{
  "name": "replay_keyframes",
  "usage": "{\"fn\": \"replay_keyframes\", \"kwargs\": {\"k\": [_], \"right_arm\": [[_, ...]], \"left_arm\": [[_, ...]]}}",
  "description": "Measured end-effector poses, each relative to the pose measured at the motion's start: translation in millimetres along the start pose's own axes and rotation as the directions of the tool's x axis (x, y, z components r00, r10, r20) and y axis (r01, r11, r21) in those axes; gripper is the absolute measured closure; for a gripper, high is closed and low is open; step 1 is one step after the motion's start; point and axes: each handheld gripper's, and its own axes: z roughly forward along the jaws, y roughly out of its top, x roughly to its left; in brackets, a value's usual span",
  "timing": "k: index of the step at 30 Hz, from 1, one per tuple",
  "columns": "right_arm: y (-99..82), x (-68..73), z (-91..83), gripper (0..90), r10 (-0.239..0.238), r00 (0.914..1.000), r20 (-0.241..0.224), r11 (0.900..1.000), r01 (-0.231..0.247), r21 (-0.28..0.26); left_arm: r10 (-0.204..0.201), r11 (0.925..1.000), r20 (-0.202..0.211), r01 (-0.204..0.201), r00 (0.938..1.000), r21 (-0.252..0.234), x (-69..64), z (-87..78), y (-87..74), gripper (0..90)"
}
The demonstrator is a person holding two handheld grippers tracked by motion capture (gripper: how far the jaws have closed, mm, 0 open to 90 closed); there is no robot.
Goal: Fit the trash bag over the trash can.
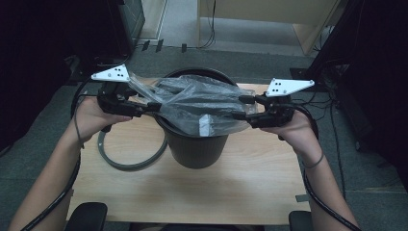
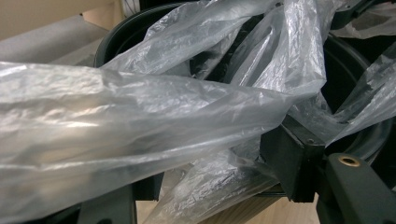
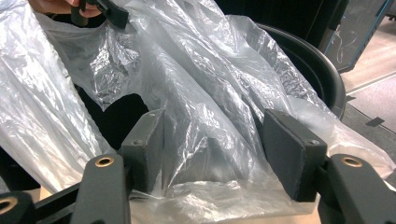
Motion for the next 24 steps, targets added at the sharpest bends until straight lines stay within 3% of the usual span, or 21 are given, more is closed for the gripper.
{"fn": "replay_keyframes", "kwargs": {"k": [3,6,9,13,18,24], "right_arm": [[-1.4,-0.4,0.9,47.1,-0.002,1.0,0.004,1.0,0.002,0.006],[-3.1,-0.5,0.6,54.4,0.002,1.0,0.008,0.9999,-0.002,0.013],[-3.7,-0.6,-1.6,66.6,0.053,0.9985,-0.01,0.9985,-0.053,0.017],[0.0,4.5,-2.7,81.5,0.036,0.9989,-0.028,0.9985,-0.035,0.041],[5.0,13.5,-9.7,83.2,0.029,0.9977,-0.062,0.9989,-0.026,0.038],[-7.0,28.2,-13.4,82.7,0.029,0.9929,-0.115,0.9988,-0.024,0.044]], "left_arm": [[-0.012,0.9999,-0.011,0.012,0.9999,-0.009,-1.5,-1.0,-1.4,43.9],[-0.031,0.9995,-0.029,0.031,0.9991,-0.001,-5.2,-4.3,-1.5,53.5],[-0.015,0.9998,-0.048,0.016,0.9988,0.016,-11.0,-7.5,-1.5,69.3],[0.015,0.9992,-0.043,-0.013,0.999,0.038,-18.7,-8.1,0.4,82.6],[-0.016,0.9999,0.015,0.016,0.9998,-0.003,-23.4,-21.0,1.5,86.4],[-0.039,0.9989,0.05,0.04,0.998,-0.024,-32.2,-24.6,-15.3,86.7]]}}
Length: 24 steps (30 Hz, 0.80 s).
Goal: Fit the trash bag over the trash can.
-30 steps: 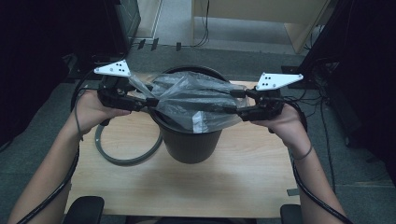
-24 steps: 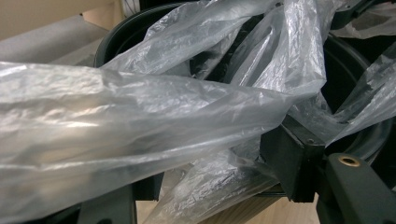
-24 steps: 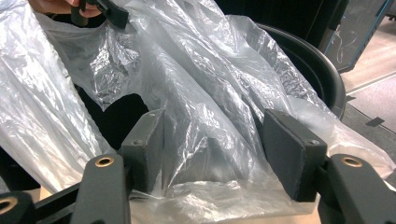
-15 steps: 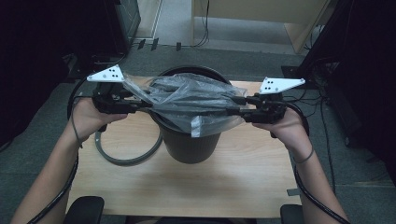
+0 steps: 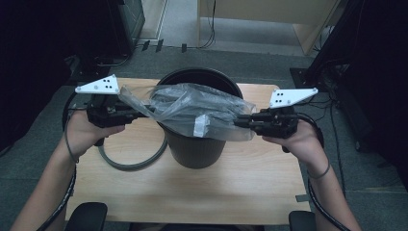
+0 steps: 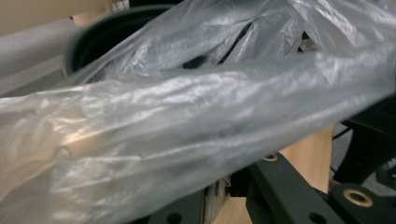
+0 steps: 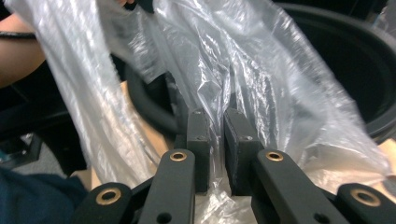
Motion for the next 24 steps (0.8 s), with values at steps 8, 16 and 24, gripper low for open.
{"fn": "replay_keyframes", "kwargs": {"k": [8,16,24], "right_arm": [[-21.2,9.0,6.0,83.9,0.002,0.9995,-0.031,0.9999,-0.003,-0.016],[-29.1,6.5,16.0,86.1,-0.017,0.999,-0.041,0.9988,0.015,-0.047],[-25.7,11.7,15.6,86.5,-0.006,0.9998,-0.02,0.9998,0.005,-0.021]], "left_arm": [[-0.032,0.9985,0.034,0.034,0.9989,-0.043,-2.7,7.8,-24.5,86.8],[-0.059,0.9945,0.018,0.061,0.9981,-0.085,3.6,11.3,-23.9,86.8],[-0.093,0.995,0.033,0.094,0.9951,-0.032,-4.4,10.4,-26.0,86.6]]}}
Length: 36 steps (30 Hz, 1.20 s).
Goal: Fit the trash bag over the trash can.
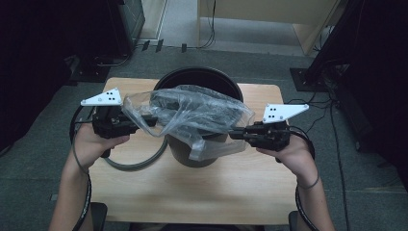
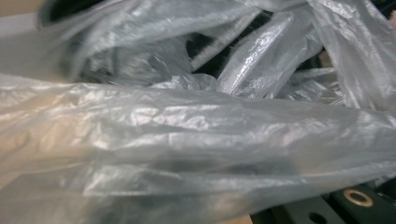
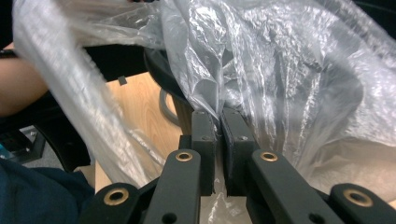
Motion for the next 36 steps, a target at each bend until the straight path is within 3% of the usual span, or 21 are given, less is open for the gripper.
{"fn": "replay_keyframes", "kwargs": {"k": [3,7,11,15,20,23,29,36], "right_arm": [[-2.6,4.4,-0.7,87.2,0.004,0.9998,-0.017,1.0,-0.004,-0.003],[-4.5,10.1,5.4,87.6,-0.015,0.9994,-0.032,0.9995,0.016,0.029],[-11.8,8.8,18.1,88.0,-0.006,0.9987,-0.051,0.9971,0.01,0.076],[-16.1,2.7,16.6,88.3,0.005,0.9998,-0.021,0.9959,-0.003,0.091],[-20.8,-3.6,11.5,88.1,0.024,0.9997,0.002,0.9951,-0.024,0.096],[-17.9,1.0,10.3,80.1,-0.008,0.9999,0.013,0.9948,0.006,0.101],[-8.5,11.0,-3.4,64.5,-0.072,0.9974,0.012,0.9969,0.071,0.034],[-5.6,10.2,-12.0,52.6,-0.117,0.9895,0.086,0.9924,0.12,-0.029]], "left_arm": [[-0.012,0.9999,0.046,0.012,0.9989,0.002,-2.9,-2.9,-6.2,86.7],[0.021,0.9983,-0.002,-0.021,0.9998,0.055,-3.9,1.9,-15.1,86.5],[0.016,0.9948,-0.015,-0.014,0.9998,0.101,2.9,11.5,-25.9,86.4],[0.003,0.9957,-0.039,0.001,0.9992,0.093,12.2,13.3,-30.6,85.6],[-0.012,0.996,-0.034,0.015,0.9993,0.088,15.9,12.9,-33.5,84.3],[-0.022,0.9984,-0.009,0.022,0.9997,0.053,13.7,7.9,-29.9,76.2],[-0.008,0.9996,0.015,0.008,0.9999,-0.026,8.8,-7.4,-24.5,58.1],[0.024,0.995,-0.002,-0.024,0.9997,-0.097,5.9,-20.1,-20.8,48.7]]}}
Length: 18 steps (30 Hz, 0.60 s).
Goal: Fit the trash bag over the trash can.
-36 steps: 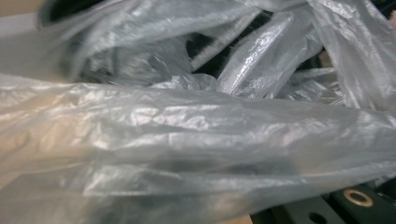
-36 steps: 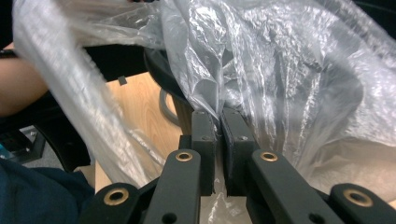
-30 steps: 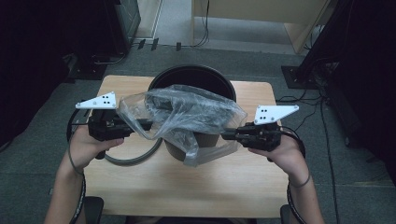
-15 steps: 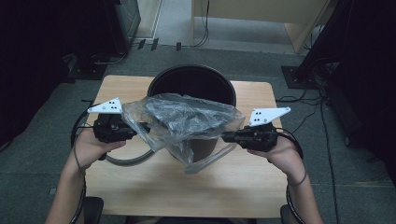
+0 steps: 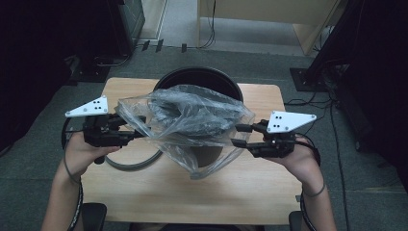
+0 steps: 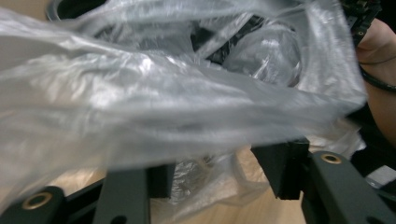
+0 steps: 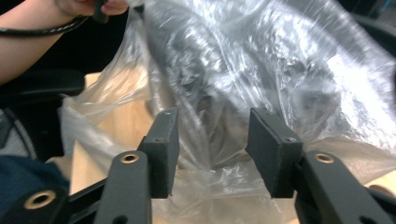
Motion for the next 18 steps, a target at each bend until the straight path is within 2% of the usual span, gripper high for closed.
{"fn": "replay_keyframes", "kwargs": {"k": [4,7,10,11,14,18], "right_arm": [[1.3,-3.1,-4.0,51.1,0.001,0.9982,0.059,0.9993,0.001,-0.037],[2.3,-4.3,-4.0,49.8,-0.011,0.9956,0.094,0.9979,0.017,-0.062],[2.5,-6.0,-3.6,50.2,-0.007,0.9928,0.119,0.9963,0.017,-0.084],[2.4,-7.1,-3.8,50.3,-0.007,0.9905,0.138,0.9963,0.018,-0.084],[0.4,-12.7,-4.9,49.5,-0.004,0.9798,0.2,0.9963,0.021,-0.084],[-2.6,-22.0,-4.8,45.5,0.028,0.9745,0.223,0.9954,-0.007,-0.095]], "left_arm": [[-0.005,0.9991,-0.031,0.004,0.9995,-0.042,1.1,-4.0,2.6,47.1],[-0.004,0.9997,-0.085,0.001,0.9964,-0.026,5.8,1.5,2.3,47.1],[-0.02,0.9992,-0.113,0.016,0.9934,-0.038,12.6,5.0,2.1,46.9],[-0.028,0.999,-0.117,0.023,0.9928,-0.039,14.5,5.9,3.1,46.9],[-0.015,0.9991,-0.143,0.009,0.9895,-0.042,17.2,8.0,6.2,46.8],[-0.001,0.999,-0.151,-0.006,0.9886,-0.043,22.0,13.0,10.6,45.4]]}}
